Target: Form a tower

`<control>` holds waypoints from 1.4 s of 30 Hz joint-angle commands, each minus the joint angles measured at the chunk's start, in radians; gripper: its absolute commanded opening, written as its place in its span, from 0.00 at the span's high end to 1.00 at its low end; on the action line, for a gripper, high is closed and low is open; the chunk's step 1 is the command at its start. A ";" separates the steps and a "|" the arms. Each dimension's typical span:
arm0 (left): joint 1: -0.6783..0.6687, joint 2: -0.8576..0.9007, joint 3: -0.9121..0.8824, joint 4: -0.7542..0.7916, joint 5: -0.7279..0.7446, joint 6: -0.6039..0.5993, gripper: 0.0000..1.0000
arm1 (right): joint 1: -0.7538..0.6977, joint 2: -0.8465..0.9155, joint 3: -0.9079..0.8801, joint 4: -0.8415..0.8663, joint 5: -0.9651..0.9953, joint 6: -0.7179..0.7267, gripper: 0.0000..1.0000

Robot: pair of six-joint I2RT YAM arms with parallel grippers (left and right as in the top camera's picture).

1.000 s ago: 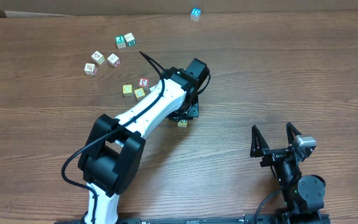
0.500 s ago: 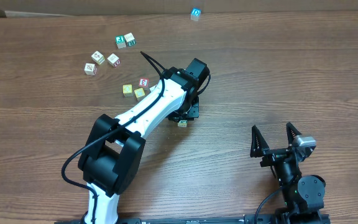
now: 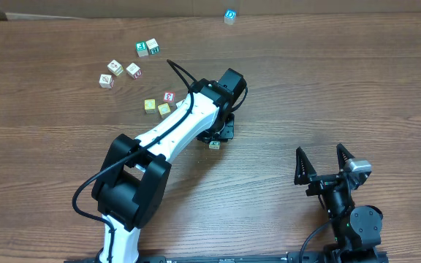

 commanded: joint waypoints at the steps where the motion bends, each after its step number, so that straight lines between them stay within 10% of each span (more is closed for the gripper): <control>1: 0.005 -0.015 0.022 0.001 0.012 0.026 0.67 | -0.003 -0.012 -0.010 0.006 0.000 0.005 0.00; 5: 0.005 -0.015 0.022 0.003 0.012 0.026 0.61 | -0.003 -0.012 -0.010 0.006 0.000 0.005 0.00; 10: 0.005 -0.015 0.022 0.003 0.012 0.026 0.30 | -0.003 -0.012 -0.010 0.006 0.000 0.005 0.00; 42: 0.018 -0.015 0.032 0.026 0.010 0.050 0.03 | -0.003 -0.012 -0.010 0.006 0.000 0.005 0.00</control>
